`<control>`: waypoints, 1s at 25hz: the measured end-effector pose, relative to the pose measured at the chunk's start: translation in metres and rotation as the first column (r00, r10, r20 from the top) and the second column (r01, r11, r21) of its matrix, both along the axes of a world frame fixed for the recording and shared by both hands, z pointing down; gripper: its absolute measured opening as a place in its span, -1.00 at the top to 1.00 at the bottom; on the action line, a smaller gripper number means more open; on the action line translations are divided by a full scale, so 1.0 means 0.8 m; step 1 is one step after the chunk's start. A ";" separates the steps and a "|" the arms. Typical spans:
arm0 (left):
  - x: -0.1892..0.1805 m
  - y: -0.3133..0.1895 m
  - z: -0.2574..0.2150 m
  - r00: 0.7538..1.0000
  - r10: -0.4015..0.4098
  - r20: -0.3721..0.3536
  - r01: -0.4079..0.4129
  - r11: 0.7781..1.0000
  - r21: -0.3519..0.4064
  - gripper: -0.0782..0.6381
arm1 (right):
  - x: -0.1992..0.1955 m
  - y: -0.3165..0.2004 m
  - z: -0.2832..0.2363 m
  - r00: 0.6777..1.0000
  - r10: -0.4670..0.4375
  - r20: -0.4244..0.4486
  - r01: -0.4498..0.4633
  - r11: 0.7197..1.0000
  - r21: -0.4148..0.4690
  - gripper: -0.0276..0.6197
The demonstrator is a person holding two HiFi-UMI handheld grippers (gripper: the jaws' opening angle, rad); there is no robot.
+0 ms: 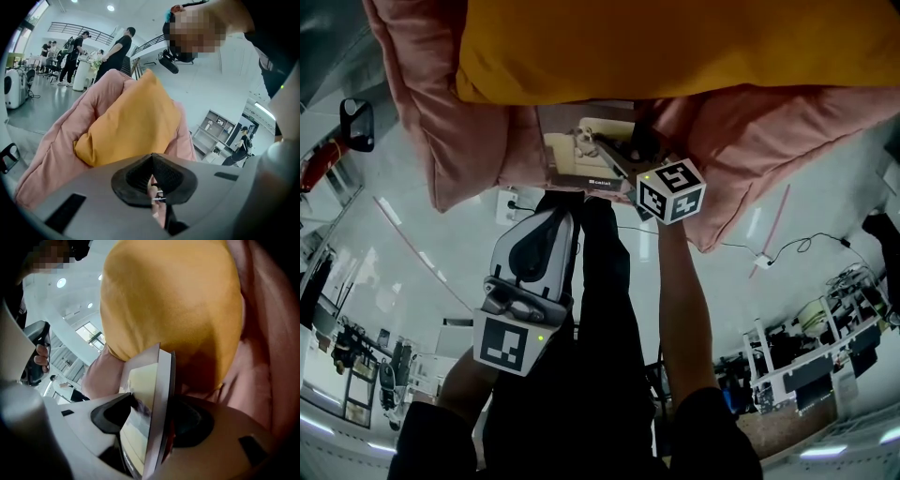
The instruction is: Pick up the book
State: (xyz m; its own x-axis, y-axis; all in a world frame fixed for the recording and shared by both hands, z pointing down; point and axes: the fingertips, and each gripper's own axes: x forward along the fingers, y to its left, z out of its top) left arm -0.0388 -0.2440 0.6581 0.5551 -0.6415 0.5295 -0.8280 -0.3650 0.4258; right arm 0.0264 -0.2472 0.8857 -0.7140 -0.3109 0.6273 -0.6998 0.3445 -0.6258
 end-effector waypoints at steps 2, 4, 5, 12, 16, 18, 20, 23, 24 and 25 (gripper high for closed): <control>-0.001 0.000 -0.002 1.000 -0.004 0.001 0.004 1.000 0.001 0.76 | 0.003 0.004 -0.007 1.000 0.021 0.005 -0.021 1.000 0.002 0.12; -0.005 0.000 -0.003 1.000 -0.004 0.000 0.004 1.000 0.002 0.76 | 0.002 0.007 -0.014 0.999 0.045 0.013 -0.044 0.999 -0.004 0.20; -0.007 -0.001 -0.004 1.000 -0.004 0.000 0.004 1.000 0.003 0.76 | 0.000 0.010 -0.017 0.998 0.056 0.016 -0.056 0.998 -0.009 0.23; -0.005 0.001 -0.015 1.000 -0.011 0.005 0.010 1.000 0.028 0.76 | -0.001 0.024 -0.043 0.995 0.096 -0.006 -0.096 0.995 0.002 0.33; 0.001 0.004 -0.010 1.000 -0.019 0.010 0.018 0.999 0.030 0.76 | 0.000 0.029 -0.051 0.994 0.103 -0.020 -0.103 0.995 0.003 0.36; 0.005 0.006 -0.009 1.000 -0.025 0.011 0.025 0.999 0.029 0.76 | 0.002 0.032 -0.053 0.994 0.108 -0.027 -0.108 0.994 -0.004 0.36; 0.006 0.006 -0.007 1.000 -0.027 0.014 0.027 0.999 0.025 0.76 | 0.005 0.035 -0.057 0.992 0.123 -0.036 -0.124 0.992 -0.009 0.37; 0.004 0.005 -0.010 0.999 -0.037 0.015 0.037 0.999 0.027 0.76 | 0.008 0.040 -0.068 0.986 0.157 -0.052 -0.158 0.987 -0.009 0.40; 0.002 0.005 -0.012 0.999 -0.044 0.015 0.044 0.999 0.029 0.76 | 0.008 0.043 -0.073 0.985 0.164 -0.055 -0.164 0.986 -0.010 0.40; 0.001 0.005 -0.013 0.999 -0.049 0.016 0.049 0.998 0.031 0.76 | 0.007 0.046 -0.076 0.984 0.168 -0.059 -0.169 0.986 -0.012 0.41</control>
